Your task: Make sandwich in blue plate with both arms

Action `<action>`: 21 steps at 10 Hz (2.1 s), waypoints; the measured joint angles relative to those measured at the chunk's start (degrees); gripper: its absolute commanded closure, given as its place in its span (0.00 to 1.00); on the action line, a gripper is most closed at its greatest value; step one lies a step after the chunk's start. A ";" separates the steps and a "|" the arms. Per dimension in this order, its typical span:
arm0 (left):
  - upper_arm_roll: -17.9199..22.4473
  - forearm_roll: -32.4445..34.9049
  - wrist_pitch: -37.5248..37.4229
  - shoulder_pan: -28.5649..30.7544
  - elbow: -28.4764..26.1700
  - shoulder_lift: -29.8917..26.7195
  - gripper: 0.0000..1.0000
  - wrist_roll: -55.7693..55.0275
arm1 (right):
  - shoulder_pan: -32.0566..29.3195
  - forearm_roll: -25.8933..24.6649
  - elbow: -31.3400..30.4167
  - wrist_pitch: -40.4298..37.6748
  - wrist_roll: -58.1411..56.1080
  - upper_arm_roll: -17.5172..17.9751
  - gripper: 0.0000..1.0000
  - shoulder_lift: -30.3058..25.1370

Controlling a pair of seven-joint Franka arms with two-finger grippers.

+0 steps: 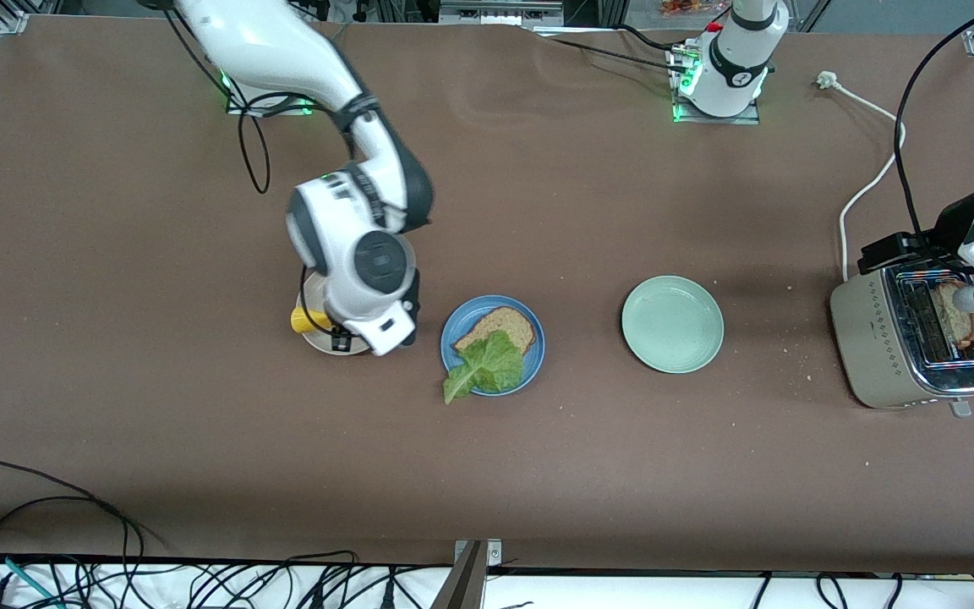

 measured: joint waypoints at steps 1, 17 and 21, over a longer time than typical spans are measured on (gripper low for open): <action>0.01 0.00 -0.01 0.02 0.00 0.14 0.00 0.00 | 4.75 -5.21 2.03 -1.78 0.28 -1.97 1.00 2.52; 0.92 6.20 11.48 16.59 0.06 8.47 0.12 11.30 | -6.06 18.58 2.64 -1.22 -8.89 -5.72 1.00 1.12; 0.68 6.20 14.22 17.02 0.10 12.43 0.20 11.31 | -17.88 36.95 -8.90 1.01 -26.33 -5.68 1.00 -6.45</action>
